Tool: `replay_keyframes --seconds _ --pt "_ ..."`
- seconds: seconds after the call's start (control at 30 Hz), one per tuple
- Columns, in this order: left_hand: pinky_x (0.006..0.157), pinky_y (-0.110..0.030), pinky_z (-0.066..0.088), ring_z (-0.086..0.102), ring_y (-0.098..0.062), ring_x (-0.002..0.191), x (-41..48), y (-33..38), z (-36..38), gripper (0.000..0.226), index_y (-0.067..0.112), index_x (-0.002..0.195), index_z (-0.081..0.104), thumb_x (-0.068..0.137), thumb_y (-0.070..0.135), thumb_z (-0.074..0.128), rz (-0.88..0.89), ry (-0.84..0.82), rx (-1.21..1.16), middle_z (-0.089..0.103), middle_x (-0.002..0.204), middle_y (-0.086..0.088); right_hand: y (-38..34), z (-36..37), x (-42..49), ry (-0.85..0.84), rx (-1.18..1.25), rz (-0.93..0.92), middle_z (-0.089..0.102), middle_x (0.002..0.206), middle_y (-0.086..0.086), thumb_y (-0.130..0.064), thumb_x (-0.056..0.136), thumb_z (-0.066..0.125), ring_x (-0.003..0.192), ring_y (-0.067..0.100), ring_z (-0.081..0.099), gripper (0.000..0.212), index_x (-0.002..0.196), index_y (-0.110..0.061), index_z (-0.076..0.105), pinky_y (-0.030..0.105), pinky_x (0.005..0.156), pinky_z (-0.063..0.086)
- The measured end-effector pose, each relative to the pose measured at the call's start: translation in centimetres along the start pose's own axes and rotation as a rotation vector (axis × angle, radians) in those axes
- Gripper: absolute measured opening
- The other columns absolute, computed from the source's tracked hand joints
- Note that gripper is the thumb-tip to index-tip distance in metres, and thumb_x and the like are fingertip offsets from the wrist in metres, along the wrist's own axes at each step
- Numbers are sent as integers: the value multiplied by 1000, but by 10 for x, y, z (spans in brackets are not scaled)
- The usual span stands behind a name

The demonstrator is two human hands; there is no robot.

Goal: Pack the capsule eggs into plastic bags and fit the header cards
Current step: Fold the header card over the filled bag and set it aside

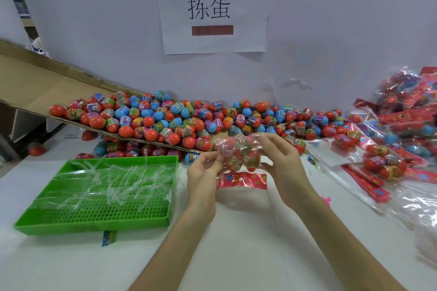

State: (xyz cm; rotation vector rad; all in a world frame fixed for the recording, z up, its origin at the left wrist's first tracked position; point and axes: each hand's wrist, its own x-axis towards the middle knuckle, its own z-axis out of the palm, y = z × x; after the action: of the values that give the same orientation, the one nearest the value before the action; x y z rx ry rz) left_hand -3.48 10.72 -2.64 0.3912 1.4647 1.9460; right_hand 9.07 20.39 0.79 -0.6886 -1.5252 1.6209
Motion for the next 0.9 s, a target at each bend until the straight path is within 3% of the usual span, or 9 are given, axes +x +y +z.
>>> replay_keyframes --seconds 0.17,0.43,0.5,0.57,0.63,0.7,0.77,0.83,0.9 --pt "75 -37 61 76 -24 87 -4 4 2 16 8 110 70 99 4 59 -28 -90 -50 79 99 -13 2 -4 -1 87 52 8 75 90 5 -22 97 66 79 15 71 14 94 -12 76 26 63 58" --pt "98 -54 53 69 -38 111 -10 13 4 42 8 121 65 82 19 79 -29 -187 -185 71 122 -22 6 -6 4 233 45 77 72 89 6 -12 101 60 82 23 71 13 91 -15 67 41 68 62" --pt "98 -51 53 69 -34 108 -10 13 3 36 9 116 69 82 13 79 37 -170 -125 74 116 -18 6 -6 4 220 11 65 72 96 7 -1 98 58 86 22 71 18 93 -17 66 33 64 61" --pt "95 -46 54 70 -29 100 -9 12 1 20 11 106 73 87 5 76 107 -145 -63 76 103 -12 5 -6 3 170 -60 27 70 106 7 10 88 55 98 22 69 33 104 -17 65 32 71 57" --pt "82 -34 58 71 -23 89 -8 11 -1 12 15 97 77 90 6 75 179 -110 21 77 91 -6 3 -7 3 96 -96 -19 71 112 3 4 79 55 103 18 69 42 113 -18 65 29 78 56" --pt "70 -25 59 73 -15 83 -9 10 0 13 20 92 80 91 8 76 260 -88 106 78 86 0 0 -7 2 5 -77 -58 73 108 -4 -10 80 58 101 11 70 36 112 -21 69 25 79 57" --pt "73 -30 62 75 -15 89 -11 9 1 16 26 92 81 92 11 77 323 -93 186 79 91 2 0 -4 1 -46 -107 -106 74 101 -6 -16 95 63 99 10 70 17 102 -27 74 25 77 58" --pt "75 -34 63 75 -20 91 -11 9 1 19 31 90 81 92 13 76 362 -81 228 78 91 3 2 -1 -1 -41 -149 -151 75 92 -3 -25 97 65 92 13 72 18 86 -32 77 24 75 59" --pt "71 -26 60 75 -17 85 -10 9 1 18 31 87 80 92 14 77 398 -53 245 78 86 5 0 1 -3 -49 -133 -154 75 88 -1 -40 93 63 88 14 72 20 82 -34 78 22 75 59"
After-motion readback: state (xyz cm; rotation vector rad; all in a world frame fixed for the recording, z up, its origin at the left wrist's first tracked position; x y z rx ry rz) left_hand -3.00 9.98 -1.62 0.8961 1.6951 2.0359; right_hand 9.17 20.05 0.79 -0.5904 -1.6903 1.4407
